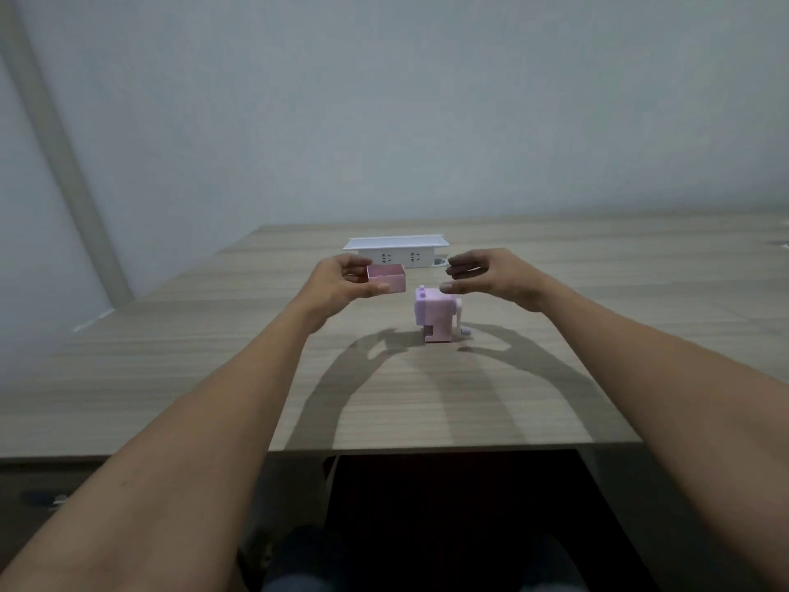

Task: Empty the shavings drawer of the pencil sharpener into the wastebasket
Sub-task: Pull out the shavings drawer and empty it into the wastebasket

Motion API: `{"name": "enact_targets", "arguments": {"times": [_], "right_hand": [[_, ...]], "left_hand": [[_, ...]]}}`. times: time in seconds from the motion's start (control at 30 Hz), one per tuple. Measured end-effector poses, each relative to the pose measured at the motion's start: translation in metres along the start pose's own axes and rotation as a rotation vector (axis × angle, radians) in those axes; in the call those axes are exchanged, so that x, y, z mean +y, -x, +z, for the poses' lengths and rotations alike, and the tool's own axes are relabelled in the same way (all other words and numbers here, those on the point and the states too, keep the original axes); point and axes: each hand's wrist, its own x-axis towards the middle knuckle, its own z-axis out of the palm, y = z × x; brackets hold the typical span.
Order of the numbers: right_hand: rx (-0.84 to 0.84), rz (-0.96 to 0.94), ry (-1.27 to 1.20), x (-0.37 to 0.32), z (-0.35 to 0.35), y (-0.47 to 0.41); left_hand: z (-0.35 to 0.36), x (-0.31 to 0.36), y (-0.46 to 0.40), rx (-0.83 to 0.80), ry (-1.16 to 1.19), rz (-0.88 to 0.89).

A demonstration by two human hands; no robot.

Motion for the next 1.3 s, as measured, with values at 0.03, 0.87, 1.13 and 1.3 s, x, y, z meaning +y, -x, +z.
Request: {"name": "enact_targets", "arguments": {"times": [0.03,0.87,1.13,1.3], "right_hand": [[0.002,-0.014,-0.006,-0.008,-0.002,0.0],[0.151,-0.092,-0.031,-0.068,-0.108,0.104],[0.299,-0.013,0.011,-0.045,-0.159,0.187],[0.376,0.053,0.028,-0.021,-0.186,0.243]], "left_hand": [[0.002,0.009,-0.001,-0.007,0.01,0.014],[0.119,0.129,0.003,-0.224,0.065,0.245],[0.2,0.156,0.026,-0.437,0.119,0.268],[0.261,0.162,0.041,-0.547,0.167,0.28]]}}
